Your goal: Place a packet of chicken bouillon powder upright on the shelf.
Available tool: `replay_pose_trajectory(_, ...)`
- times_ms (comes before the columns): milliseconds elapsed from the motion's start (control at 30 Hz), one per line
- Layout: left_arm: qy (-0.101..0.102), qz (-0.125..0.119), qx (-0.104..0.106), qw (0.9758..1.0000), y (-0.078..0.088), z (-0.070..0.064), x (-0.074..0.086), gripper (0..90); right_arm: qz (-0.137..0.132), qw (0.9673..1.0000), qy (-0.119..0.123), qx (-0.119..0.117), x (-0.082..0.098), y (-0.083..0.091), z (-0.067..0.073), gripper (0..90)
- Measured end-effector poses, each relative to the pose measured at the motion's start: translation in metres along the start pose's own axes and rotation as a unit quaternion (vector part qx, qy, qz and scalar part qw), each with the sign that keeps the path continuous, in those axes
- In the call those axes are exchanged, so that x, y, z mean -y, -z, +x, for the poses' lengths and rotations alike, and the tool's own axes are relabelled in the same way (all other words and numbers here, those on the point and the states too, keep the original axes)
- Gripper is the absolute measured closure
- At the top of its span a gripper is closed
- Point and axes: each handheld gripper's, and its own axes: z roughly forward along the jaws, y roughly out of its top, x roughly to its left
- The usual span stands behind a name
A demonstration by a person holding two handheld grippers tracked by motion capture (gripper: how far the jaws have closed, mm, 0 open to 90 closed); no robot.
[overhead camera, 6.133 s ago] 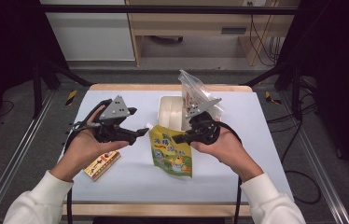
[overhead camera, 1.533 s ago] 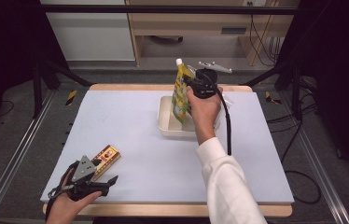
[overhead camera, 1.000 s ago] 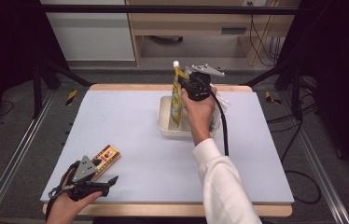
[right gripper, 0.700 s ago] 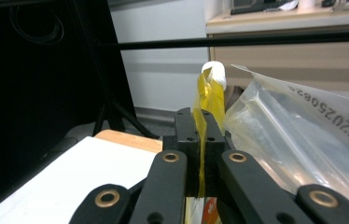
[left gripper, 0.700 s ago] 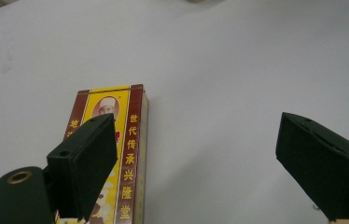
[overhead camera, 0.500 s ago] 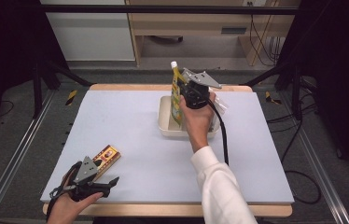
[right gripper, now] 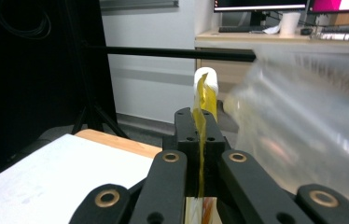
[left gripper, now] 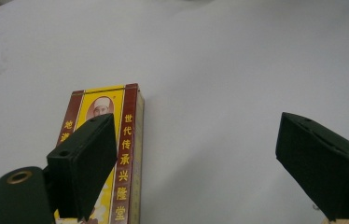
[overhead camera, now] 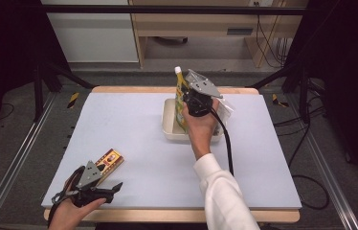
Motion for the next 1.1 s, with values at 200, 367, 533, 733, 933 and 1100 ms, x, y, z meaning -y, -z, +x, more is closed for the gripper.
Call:
replay_pose_trajectory(200, -0.002, 0.002, 0.001, 1.0000, -0.001, -0.001, 0.000, 12.3, -0.005, 1.0000, -0.004, 0.000, 0.009, 0.000, -0.003, 90.0)
replay_pose_trajectory(367, -0.003, 0.003, 0.002, 1.0000, -0.001, -0.001, 0.000, 12.3, 0.000, 1.0000, -0.009, -0.002, 0.012, -0.002, -0.003, 90.0)
replay_pose_trajectory(533, -0.003, 0.004, 0.001, 1.0000, -0.001, -0.001, 0.000, 12.3, 0.007, 0.9999, -0.010, -0.006, 0.015, -0.002, 0.000, 90.0)
replay_pose_trajectory(733, -0.005, 0.007, 0.002, 1.0000, -0.002, -0.001, 0.000, 12.3, 0.014, 0.9995, -0.019, -0.020, 0.020, 0.001, 0.000, 89.9)
replay_pose_trajectory(933, -0.003, 0.006, -0.003, 1.0000, -0.002, 0.000, 0.000, 12.3, 0.019, 0.9987, -0.028, -0.038, 0.017, 0.012, 0.001, 70.0)
replay_pose_trajectory(1100, -0.002, 0.006, -0.008, 1.0000, -0.001, 0.001, 0.000, 12.1, 0.024, 0.9982, -0.020, -0.050, 0.017, 0.026, 0.007, 58.9)
